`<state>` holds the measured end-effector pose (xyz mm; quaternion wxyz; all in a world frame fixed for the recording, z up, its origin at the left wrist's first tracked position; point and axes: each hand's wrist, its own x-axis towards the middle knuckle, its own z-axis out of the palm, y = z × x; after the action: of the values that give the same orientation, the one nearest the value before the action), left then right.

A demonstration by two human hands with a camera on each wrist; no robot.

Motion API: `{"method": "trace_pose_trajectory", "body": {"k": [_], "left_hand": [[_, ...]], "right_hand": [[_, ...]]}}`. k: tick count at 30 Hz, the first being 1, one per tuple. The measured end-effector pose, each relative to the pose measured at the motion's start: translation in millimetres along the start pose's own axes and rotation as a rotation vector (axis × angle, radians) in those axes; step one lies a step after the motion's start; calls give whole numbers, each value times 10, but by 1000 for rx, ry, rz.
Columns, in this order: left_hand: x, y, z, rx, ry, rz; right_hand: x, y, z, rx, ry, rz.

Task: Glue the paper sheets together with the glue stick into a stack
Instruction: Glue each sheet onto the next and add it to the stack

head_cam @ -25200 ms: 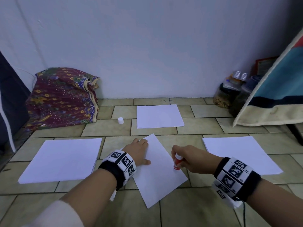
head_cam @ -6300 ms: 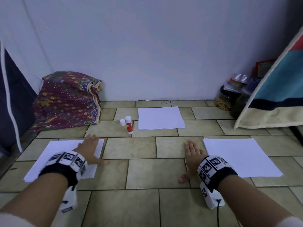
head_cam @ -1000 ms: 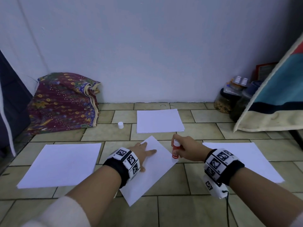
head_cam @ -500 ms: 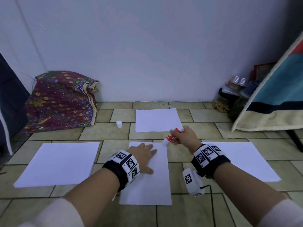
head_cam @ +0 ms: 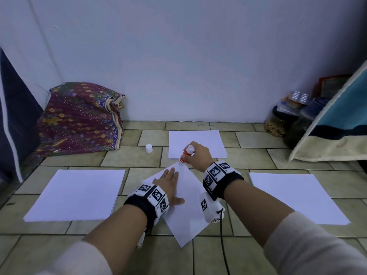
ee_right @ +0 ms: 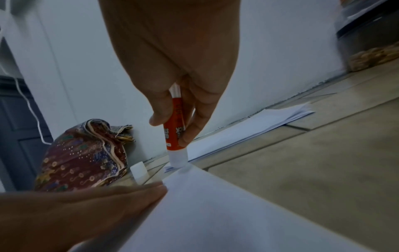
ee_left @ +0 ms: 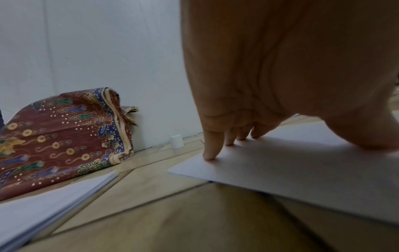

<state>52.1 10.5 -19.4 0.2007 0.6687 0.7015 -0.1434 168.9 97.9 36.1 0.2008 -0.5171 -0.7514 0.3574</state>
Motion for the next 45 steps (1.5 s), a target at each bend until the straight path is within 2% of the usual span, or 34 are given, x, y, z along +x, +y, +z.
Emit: {"method": "trace_pose_trajectory", "body": {"k": [4, 10, 18, 25, 28, 31, 33, 36, 37, 39, 41, 42, 45], "left_hand": [[9, 5, 26, -20, -7, -8], [-22, 15, 6, -14, 5, -12], [13, -11, -60, -28, 16, 60], [-18, -21, -64, -57, 27, 54], [-83, -8, -70, -36, 91, 54], [-145, 20, -86, 86, 169, 45], [-185, 59, -101, 176, 203, 18], [-258, 152, -120, 260, 235, -31], [-269, 178, -115, 251, 257, -8], [-269, 220, -94, 179, 249, 137], [-265, 233, -77, 118, 168, 288], [-264, 232, -80, 125, 133, 320], [-287, 222, -146, 172, 108, 276]], "right_hand": [[39, -73, 38, -164, -98, -16], [-136, 14, -88, -330, -188, -125], [-554, 365, -362, -300, -282, -174], [-820, 511, -554, -405, -387, -215], [-900, 523, -636, -451, -464, -214], [-916, 475, -715, -497, -513, -165], [-869, 469, -771, -369, -446, -80], [-750, 525, -869, 143, -254, 134], [-710, 538, -903, 280, -213, 189], [-639, 566, -937, 483, -160, 267], [-583, 583, -926, 603, -103, 308], [-552, 599, -903, 625, -73, 314], [-474, 610, -790, 603, -4, 305]]}}
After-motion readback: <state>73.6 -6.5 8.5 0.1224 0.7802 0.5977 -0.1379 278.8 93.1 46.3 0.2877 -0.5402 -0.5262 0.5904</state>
